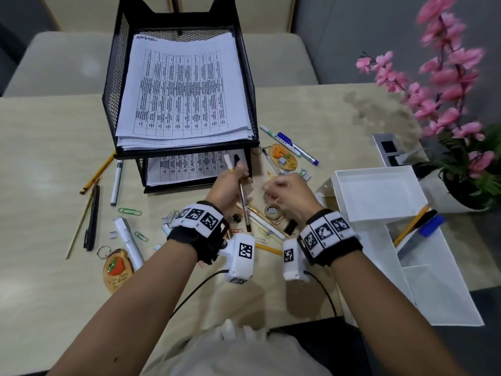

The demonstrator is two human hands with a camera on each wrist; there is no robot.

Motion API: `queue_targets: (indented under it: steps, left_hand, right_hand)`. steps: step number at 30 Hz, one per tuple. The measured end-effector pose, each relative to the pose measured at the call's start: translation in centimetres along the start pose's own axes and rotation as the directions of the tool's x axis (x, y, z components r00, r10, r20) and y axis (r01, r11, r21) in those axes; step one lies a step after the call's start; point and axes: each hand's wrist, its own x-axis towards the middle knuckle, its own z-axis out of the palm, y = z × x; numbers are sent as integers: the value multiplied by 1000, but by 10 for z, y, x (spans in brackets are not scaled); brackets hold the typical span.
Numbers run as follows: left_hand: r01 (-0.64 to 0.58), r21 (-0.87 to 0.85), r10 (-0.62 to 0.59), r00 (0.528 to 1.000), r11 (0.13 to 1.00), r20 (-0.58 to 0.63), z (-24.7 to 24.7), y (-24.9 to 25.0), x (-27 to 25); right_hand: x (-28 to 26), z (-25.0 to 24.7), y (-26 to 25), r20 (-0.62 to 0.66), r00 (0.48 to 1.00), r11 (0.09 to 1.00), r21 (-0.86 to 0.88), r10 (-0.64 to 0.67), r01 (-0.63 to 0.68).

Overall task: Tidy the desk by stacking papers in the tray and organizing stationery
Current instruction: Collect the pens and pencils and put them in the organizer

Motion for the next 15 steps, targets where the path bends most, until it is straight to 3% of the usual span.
queue_targets:
  steps: [3, 7, 11, 15]
  left_hand:
    - [-67, -24, 65, 995, 997, -76, -7, 9, -6]
    - [-148, 205, 170, 981, 967, -90, -14, 11, -12]
    - [-168, 418, 226, 970, 893, -92, -18, 6, -10]
    - [-225, 456, 267, 963, 861, -29, 0, 5, -10]
  right_hand:
    - [33, -5, 6, -290, 956, 963, -243, 42, -116]
    - [48, 1, 13, -241, 966, 827, -521, 96, -212]
    - [37, -2, 18, -303, 951, 846, -493, 54, -205]
    - [7, -23, 4, -387, 916, 946, -322, -103, -30]
